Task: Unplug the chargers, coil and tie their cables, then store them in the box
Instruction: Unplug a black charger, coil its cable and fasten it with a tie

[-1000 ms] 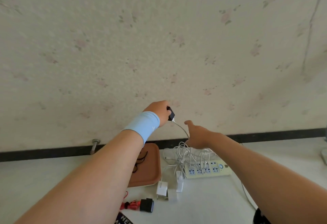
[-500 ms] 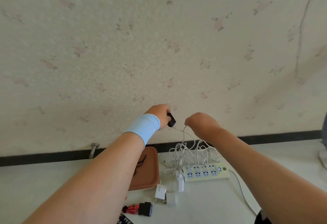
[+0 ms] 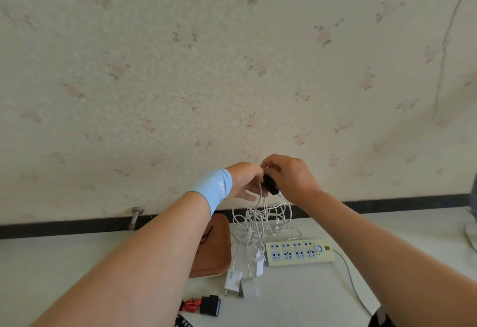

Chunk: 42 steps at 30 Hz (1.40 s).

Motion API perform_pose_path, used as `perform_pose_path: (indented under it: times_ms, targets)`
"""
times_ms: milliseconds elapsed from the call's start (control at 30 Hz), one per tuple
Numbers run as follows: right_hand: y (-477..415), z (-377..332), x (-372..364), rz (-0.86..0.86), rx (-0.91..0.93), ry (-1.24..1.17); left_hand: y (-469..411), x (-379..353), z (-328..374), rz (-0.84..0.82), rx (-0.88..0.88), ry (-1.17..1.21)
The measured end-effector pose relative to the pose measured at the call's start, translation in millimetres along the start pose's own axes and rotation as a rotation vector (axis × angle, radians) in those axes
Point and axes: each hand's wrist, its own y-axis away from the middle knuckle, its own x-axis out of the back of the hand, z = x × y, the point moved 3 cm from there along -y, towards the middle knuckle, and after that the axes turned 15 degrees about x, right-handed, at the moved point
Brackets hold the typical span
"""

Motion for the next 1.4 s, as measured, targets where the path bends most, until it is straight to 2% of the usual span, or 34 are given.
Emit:
perform_pose_path:
  times_ms: [100, 200, 267, 333, 467, 600, 733, 933, 1200, 1267, 1400]
  targets:
    - [2, 3, 0, -0.001, -0.178, -0.150, -4, -6, -1, 0.073, -0.054, -0.144]
    - [4, 9, -2, -0.033, -0.300, -0.225, -7, -8, -1, 0.110, -0.070, -0.119]
    - [7, 12, -6, -0.059, -0.388, -0.377, -5, -9, 0, 0.109, -0.068, -0.093]
    - [10, 15, -8, -0.089, -0.417, -0.473, -4, -11, 1, 0.100, -0.063, -0.074]
    - [15, 31, -4, -0.155, -0.415, -0.520, -2, -4, 1, 0.137, 0.020, 0.006]
    - [27, 52, -3, -0.292, -0.430, -0.336, -1, 13, 3, 0.279, 0.047, 0.024]
    - [50, 64, -22, -0.567, -0.429, -0.059, 2, 19, 8, 0.293, -0.018, 0.147]
    - [61, 66, -59, -0.716, -0.398, 0.166, 12, 19, 16, 0.246, -0.055, 0.336]
    - [65, 47, -101, -0.835, -0.396, -0.003, 25, 17, 21, -0.025, -0.069, 0.711]
    - [61, 36, -104, -0.816, -0.408, -0.086, 28, 18, 22, -0.033, -0.086, 0.747]
    - [48, 14, -94, -0.953, -0.377, -0.059, 36, 23, 20, -0.012, -0.101, 0.707]
